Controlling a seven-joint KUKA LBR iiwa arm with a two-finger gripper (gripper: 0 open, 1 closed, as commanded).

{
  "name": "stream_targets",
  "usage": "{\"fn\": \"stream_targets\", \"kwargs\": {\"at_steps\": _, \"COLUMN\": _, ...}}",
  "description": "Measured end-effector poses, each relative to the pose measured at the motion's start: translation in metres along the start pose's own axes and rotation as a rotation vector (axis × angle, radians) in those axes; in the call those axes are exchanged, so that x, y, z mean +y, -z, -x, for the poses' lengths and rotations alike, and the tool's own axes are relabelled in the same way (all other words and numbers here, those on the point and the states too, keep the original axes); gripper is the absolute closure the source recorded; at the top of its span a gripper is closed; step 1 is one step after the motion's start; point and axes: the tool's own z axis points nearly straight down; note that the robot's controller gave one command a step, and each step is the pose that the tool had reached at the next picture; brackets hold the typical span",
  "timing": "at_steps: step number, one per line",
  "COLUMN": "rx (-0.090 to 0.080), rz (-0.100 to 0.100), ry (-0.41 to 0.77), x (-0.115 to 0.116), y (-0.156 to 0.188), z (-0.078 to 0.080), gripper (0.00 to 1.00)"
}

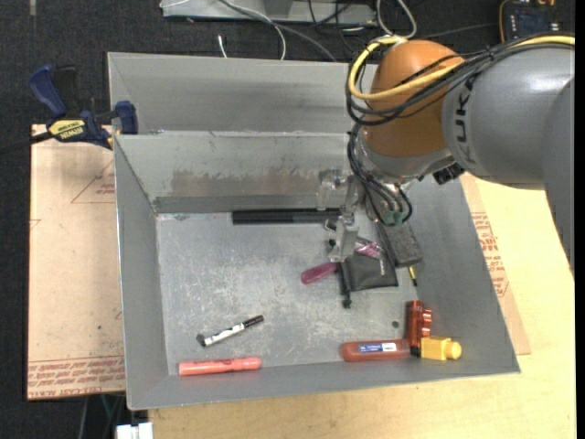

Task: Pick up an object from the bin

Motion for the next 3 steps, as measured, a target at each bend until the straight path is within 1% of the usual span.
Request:
{"fn": "stream_targets", "kwargs": {"at_steps": 1, "rx": -0.007, "rz": 0.0, "ry": -0.001, "x": 0.0, "y": 0.005, "z": 0.001, "gripper": 0.0}}
{"fn": "stream_targets", "kwargs": {"at_steps": 2, "rx": 0.0, "rz": 0.0, "ry": 0.185, "x": -0.085, "y": -0.09, "z": -0.029, "gripper": 0.0}}
{"fn": "stream_targets", "kwargs": {"at_steps": 3, "rx": -0.024, "rz": 0.0, "ry": 0.322, "x": -0.075, "y": 0.005, "z": -0.016, "gripper": 0.0}}
